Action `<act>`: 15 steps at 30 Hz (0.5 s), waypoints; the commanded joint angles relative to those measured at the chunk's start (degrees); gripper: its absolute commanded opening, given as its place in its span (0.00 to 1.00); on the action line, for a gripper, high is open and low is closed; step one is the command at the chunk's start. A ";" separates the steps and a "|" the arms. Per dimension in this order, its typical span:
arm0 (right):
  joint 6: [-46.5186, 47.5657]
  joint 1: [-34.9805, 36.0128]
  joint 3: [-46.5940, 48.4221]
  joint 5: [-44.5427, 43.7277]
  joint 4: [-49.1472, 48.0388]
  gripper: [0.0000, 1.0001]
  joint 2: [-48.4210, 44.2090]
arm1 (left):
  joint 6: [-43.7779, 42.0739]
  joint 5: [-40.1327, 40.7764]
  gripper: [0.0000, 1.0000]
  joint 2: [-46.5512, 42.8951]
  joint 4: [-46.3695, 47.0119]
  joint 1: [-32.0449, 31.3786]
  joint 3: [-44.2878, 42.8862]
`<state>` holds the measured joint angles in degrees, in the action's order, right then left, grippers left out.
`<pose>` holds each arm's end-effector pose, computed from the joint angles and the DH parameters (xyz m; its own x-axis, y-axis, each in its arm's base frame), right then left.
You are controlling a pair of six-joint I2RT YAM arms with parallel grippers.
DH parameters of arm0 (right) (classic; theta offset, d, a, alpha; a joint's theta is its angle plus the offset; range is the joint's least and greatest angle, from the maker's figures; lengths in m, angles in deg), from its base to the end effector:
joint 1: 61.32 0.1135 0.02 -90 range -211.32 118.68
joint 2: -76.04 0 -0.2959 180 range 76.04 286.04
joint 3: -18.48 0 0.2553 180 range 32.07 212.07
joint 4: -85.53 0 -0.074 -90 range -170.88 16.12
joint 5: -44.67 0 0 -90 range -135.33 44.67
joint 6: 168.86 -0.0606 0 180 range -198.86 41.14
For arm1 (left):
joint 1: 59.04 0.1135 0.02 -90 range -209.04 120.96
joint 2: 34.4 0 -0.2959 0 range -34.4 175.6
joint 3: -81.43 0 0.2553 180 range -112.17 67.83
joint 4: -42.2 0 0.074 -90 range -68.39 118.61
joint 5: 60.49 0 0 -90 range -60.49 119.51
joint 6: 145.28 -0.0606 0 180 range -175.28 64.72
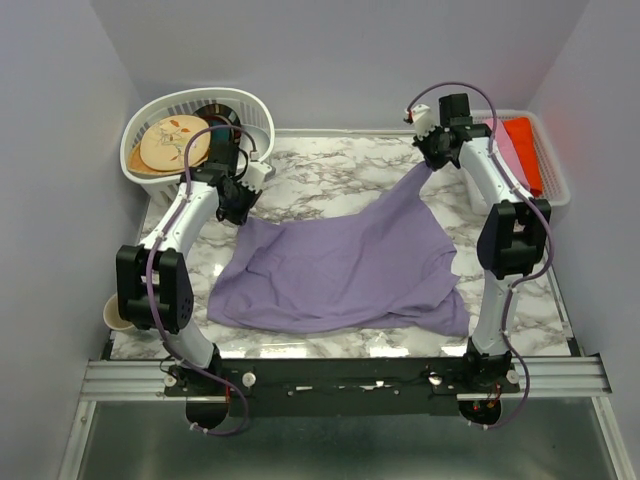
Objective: Roll the t-shirts
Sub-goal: Fold the T-shirt at the center of the board.
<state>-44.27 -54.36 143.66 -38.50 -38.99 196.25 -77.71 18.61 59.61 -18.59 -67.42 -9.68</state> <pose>0.5039 0.0688 0.2878 -0.5197 -0.6313 -0.5756 -0.5957 0.7507 -0.2855 0.3494 -0.0631 0.2761 -0.7335 0.4868 -0.4744 0.5473 0.8368 0.0124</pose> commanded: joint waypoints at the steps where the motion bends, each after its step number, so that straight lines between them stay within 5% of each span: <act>1: 1.27 -0.02 0.91 -2.70 -2.07 0.00 0.38 | 1.34 5.70 0.00 1.96 3.25 2.49 -2.46; 15: 1.45 -0.37 -1.55 -4.54 -3.13 0.01 -0.14 | -0.59 14.67 0.00 5.47 5.63 6.97 -3.70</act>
<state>-43.33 -54.31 143.31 -40.42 -40.06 196.25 -77.12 29.04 64.31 -14.31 -61.28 -12.78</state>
